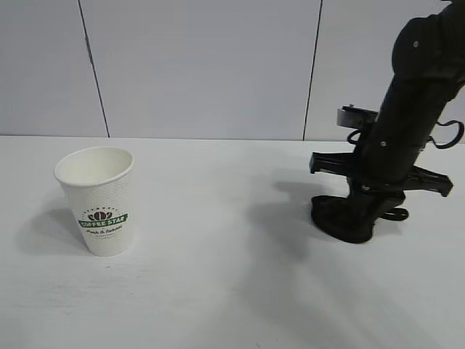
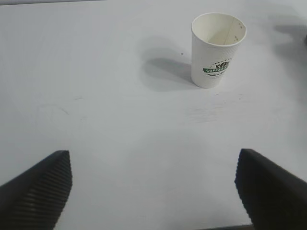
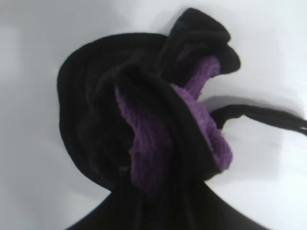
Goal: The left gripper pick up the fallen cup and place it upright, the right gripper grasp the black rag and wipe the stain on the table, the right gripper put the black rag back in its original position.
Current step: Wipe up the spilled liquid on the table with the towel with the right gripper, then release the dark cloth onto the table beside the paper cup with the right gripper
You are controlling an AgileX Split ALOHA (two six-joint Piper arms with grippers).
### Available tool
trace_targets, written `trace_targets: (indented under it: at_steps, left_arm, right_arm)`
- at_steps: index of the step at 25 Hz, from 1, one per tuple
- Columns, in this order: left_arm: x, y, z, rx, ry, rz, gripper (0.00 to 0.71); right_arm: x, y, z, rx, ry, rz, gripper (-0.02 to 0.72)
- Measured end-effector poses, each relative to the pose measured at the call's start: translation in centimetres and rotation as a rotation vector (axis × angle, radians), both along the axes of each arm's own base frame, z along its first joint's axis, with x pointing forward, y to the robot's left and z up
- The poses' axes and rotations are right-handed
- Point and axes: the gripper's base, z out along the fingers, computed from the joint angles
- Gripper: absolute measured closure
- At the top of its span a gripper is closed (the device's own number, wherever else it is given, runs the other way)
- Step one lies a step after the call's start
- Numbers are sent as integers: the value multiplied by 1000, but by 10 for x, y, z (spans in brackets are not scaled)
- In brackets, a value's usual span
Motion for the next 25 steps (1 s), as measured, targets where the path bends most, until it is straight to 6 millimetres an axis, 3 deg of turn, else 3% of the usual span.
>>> trace_targets:
  at_steps: [9,13,15,19,21,25]
  left_arm:
    - [0,0,0,0,0,0,47]
    - [0,0,0,0,0,0,47]
    - [0,0,0,0,0,0,47]
    - [0,0,0,0,0,0,47]
    - [0,0,0,0,0,0,47]
    - [0,0,0,0,0,0,47]
  right_arm:
    - [-13,-1,31,4,31,83,624]
    - [-16,1,31,25,57,97,608]
    - [-16,3,31,51,57,100,507]
    - [-16,6,32,82,58,92,191]
    - [-16,6,32,85,58,90,136]
    - [-18,7,46,101,22,85,111]
